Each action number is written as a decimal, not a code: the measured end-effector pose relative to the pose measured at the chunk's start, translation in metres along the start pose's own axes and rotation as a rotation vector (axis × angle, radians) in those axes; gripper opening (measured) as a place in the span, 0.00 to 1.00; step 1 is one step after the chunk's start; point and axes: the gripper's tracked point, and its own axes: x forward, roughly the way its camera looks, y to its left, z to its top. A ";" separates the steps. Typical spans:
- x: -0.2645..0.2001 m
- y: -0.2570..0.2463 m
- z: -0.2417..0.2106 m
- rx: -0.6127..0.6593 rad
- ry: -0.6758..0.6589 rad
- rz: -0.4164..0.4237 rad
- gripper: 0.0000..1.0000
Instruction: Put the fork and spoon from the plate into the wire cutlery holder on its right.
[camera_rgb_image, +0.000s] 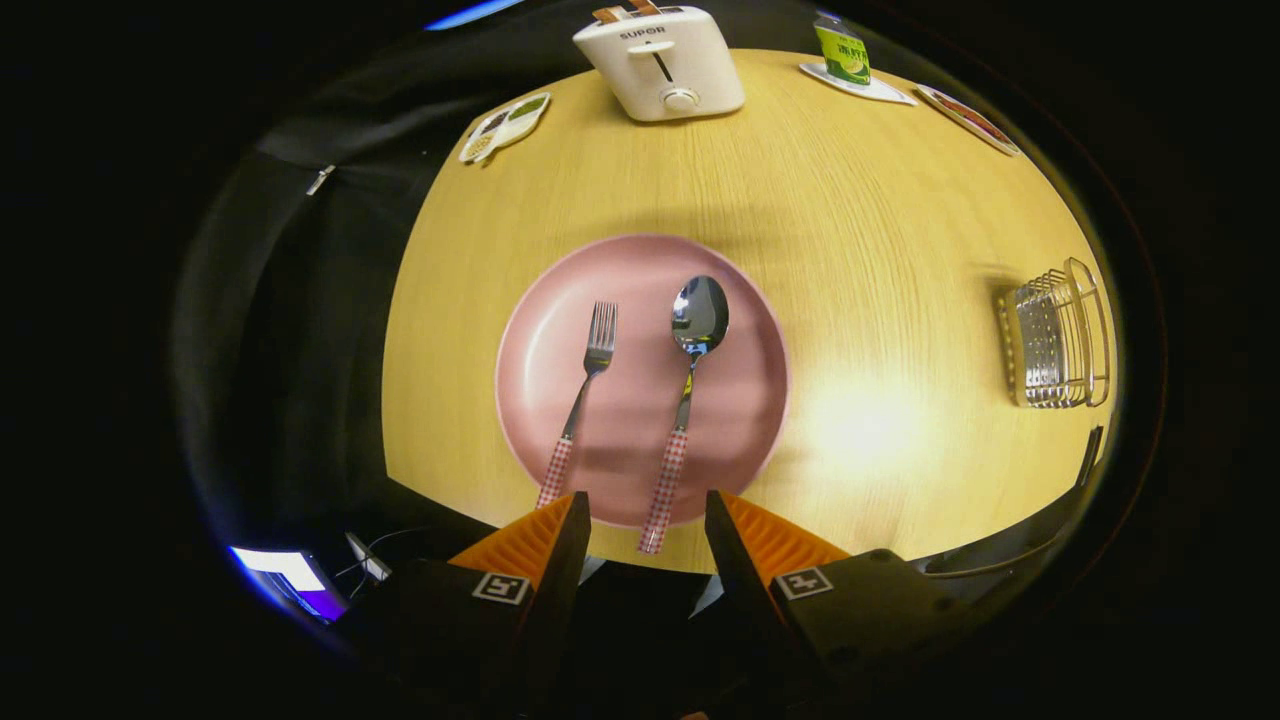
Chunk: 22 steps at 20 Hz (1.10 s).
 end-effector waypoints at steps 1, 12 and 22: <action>0.007 0.000 0.000 -0.005 0.008 -0.021 0.74; 0.041 -0.011 -0.004 0.049 0.097 -0.154 0.36; -0.018 0.015 0.016 0.013 0.008 0.115 0.12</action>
